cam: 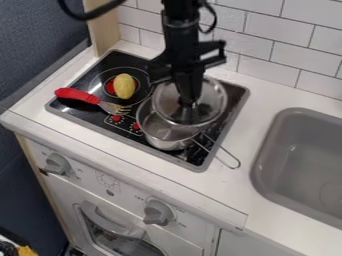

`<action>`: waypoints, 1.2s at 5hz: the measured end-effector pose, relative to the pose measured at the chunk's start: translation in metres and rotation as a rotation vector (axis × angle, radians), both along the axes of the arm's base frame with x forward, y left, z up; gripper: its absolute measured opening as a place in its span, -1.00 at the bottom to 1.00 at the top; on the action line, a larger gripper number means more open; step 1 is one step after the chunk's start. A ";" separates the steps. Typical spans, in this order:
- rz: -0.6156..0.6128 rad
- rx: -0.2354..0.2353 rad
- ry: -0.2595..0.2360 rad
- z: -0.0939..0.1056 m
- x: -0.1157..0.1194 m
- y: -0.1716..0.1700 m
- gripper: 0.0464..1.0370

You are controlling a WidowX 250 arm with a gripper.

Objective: Move the silver lid on top of the silver pot

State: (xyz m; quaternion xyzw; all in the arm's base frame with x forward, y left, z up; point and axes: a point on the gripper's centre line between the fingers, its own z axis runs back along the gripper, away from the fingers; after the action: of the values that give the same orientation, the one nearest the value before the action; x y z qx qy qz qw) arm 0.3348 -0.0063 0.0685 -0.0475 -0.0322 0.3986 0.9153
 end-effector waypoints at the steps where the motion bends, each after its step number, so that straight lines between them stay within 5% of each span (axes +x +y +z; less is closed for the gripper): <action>1: 0.032 0.011 0.026 -0.007 -0.001 0.008 -0.98; 2: 0.059 0.022 0.093 -0.022 -0.007 0.017 -0.98; 4: 0.097 0.014 0.110 -0.024 -0.009 0.031 -0.95; 5: 0.104 0.001 0.110 -0.024 -0.009 0.030 -0.64; 6: 0.095 -0.001 0.107 -0.023 -0.009 0.030 -0.11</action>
State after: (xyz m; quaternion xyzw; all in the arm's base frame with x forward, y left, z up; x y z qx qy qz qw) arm 0.3260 0.0240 0.0450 -0.0252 0.0146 0.4435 0.8958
